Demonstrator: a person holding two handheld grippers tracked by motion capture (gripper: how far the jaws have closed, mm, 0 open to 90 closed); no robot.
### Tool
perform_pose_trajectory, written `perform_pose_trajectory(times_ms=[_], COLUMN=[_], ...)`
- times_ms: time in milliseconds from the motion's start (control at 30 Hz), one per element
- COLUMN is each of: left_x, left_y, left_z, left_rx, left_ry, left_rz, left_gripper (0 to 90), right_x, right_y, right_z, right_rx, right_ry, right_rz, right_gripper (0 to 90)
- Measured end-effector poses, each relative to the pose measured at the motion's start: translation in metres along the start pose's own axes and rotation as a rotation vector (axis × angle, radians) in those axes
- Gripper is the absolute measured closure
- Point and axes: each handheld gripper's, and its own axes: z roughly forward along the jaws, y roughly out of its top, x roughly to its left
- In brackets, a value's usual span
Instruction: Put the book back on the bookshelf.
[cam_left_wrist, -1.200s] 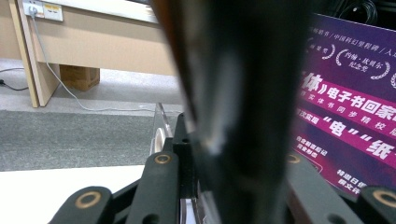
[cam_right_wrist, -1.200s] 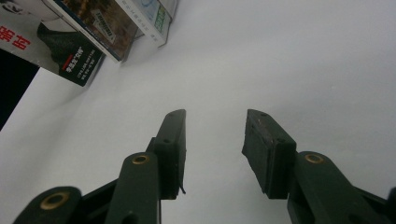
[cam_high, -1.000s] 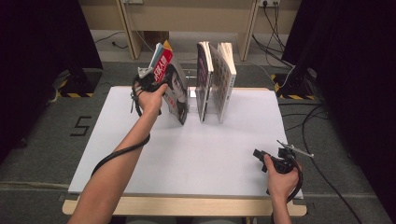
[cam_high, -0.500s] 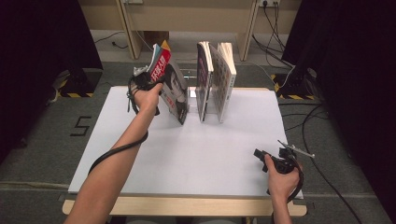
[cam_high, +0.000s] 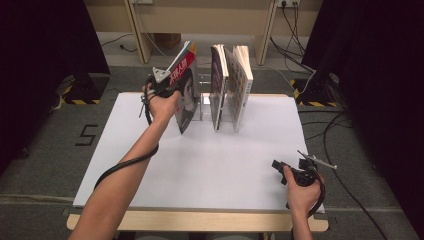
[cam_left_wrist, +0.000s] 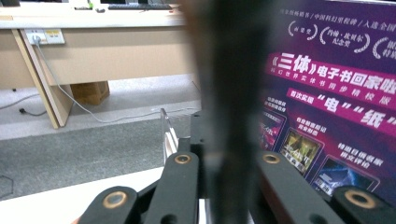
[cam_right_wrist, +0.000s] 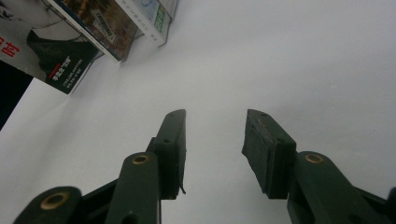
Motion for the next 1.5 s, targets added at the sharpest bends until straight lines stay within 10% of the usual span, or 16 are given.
perform_pose_trajectory(times_ms=[700,1167,1500], left_x=[-0.006,0.004,0.008], left_y=[-0.016,-0.011,-0.018], left_z=[0.006,0.005,-0.003], left_rx=[0.017,0.041,0.036], left_ry=[-0.063,-0.020,-0.036], left_rz=[-0.109,0.004,-0.016], left_gripper=[74.1,85.9,72.6], right_x=[-0.001,-0.004,0.000], right_y=[0.001,0.001,0.000], right_z=[-0.001,-0.001,0.000], right_rx=[-0.009,-0.008,-0.004], right_ry=[-0.007,-0.009,-0.009], right_rz=[0.000,-0.004,0.001], right_gripper=[59.2,59.2,59.2])
